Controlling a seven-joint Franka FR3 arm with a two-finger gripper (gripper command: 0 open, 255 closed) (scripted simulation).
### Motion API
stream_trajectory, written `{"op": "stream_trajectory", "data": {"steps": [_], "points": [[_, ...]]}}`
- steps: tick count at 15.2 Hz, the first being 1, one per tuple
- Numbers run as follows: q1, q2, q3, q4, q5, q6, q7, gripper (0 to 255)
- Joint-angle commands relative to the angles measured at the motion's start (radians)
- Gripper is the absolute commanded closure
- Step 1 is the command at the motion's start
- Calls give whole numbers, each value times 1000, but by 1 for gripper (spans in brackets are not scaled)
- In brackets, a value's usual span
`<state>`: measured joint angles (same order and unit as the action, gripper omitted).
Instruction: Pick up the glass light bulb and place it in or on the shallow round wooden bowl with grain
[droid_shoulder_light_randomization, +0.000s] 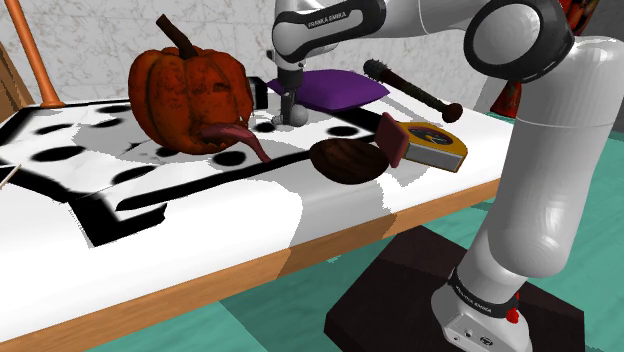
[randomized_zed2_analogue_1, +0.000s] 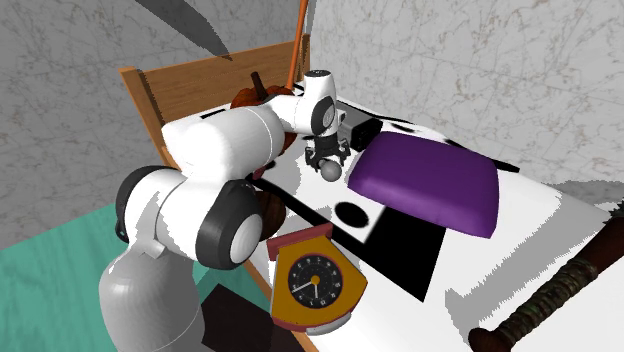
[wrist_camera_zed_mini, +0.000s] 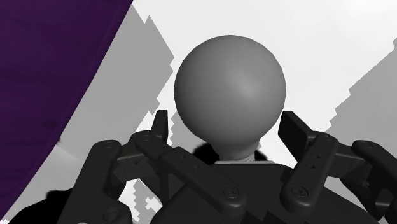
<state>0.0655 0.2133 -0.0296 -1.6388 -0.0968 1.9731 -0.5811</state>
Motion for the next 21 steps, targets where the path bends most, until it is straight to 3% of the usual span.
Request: {"op": "stream_trajectory", "data": {"steps": [1,2,3,12,21], "points": [[0,0,0,0,0,0,0,0],[0,0,0,0,0,0,0,0],[0,0,0,0,0,0,0,255],[0,0,0,0,0,0,0,255],[1,-1,1,119,4,-120,-11,255]]}}
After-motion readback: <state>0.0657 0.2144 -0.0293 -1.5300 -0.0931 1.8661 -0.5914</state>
